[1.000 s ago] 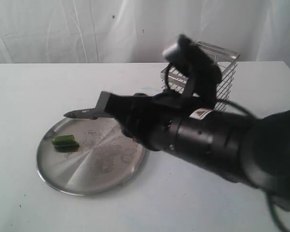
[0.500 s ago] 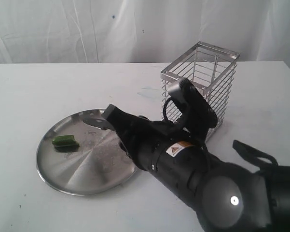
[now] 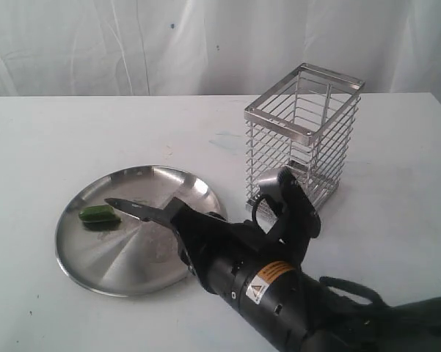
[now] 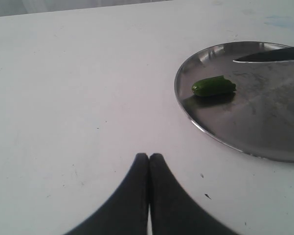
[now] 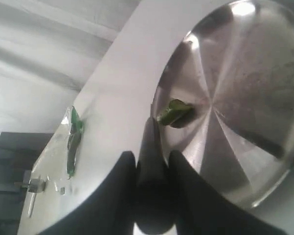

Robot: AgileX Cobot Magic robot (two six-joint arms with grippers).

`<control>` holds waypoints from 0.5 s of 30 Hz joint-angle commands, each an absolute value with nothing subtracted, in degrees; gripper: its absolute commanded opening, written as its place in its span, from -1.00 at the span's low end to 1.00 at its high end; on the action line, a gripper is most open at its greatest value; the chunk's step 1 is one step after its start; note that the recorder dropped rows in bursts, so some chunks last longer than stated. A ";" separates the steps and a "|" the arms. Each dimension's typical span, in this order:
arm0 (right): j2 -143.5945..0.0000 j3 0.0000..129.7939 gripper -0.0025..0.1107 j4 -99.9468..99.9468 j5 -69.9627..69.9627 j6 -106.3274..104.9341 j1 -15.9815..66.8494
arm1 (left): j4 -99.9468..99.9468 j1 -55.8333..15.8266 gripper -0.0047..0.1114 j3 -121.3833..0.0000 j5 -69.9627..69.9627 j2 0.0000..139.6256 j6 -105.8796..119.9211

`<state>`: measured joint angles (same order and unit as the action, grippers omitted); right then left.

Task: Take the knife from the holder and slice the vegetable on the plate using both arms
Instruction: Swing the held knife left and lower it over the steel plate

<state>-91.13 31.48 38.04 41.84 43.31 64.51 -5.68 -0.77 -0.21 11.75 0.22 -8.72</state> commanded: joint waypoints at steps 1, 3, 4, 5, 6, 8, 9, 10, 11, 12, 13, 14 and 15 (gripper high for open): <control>-96.48 30.35 -0.96 34.72 50.39 54.31 64.49 | -5.57 -1.69 -0.92 0.00 11.56 0.00 -8.75; -96.73 28.58 -0.96 36.52 51.93 54.62 64.49 | -5.57 -2.68 -0.92 0.00 11.56 0.00 -8.75; -96.73 27.07 -0.96 37.62 51.67 54.62 64.49 | -5.57 -2.96 -0.92 0.00 11.56 0.00 -8.75; -96.73 26.01 -0.96 37.20 50.13 54.85 64.49 | -5.57 -2.96 -0.92 0.00 11.56 0.00 -8.75; -96.73 25.53 -0.96 35.46 48.88 54.82 64.49 | -5.57 -2.96 -0.92 0.00 11.56 0.00 -8.75; -96.73 25.38 -0.96 32.45 47.94 54.82 64.49 | -5.57 -2.96 -0.92 0.00 11.56 0.00 -8.75; -96.73 25.38 -0.96 31.94 48.97 54.13 64.49 | -5.57 -3.08 -0.92 0.00 11.56 0.00 -8.75; -96.73 25.38 -0.96 31.94 49.37 53.54 64.49 | -5.57 -3.45 -0.92 0.00 11.56 0.00 -8.75; -96.73 25.38 -0.96 31.94 49.35 51.98 64.49 | -5.57 -4.01 -0.92 0.00 11.56 0.00 -8.75; -96.73 25.38 -0.96 32.19 49.35 50.68 64.49 | -5.57 -4.30 -0.92 0.00 11.56 0.00 -8.75; -96.73 25.38 -0.96 32.52 49.35 49.16 64.49 | -5.57 -4.40 -0.92 0.00 11.56 0.00 -8.75; -96.85 25.38 -0.96 32.89 49.35 47.96 64.49 | -5.57 -4.71 -0.92 0.00 11.56 0.00 -8.75; -96.98 25.38 -0.96 33.29 49.35 47.16 64.49 | -5.57 -4.83 -0.92 0.00 11.56 0.00 -8.75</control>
<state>-96.77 25.65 32.90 48.05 50.76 64.51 -5.68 -4.06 -0.21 11.75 0.22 -8.72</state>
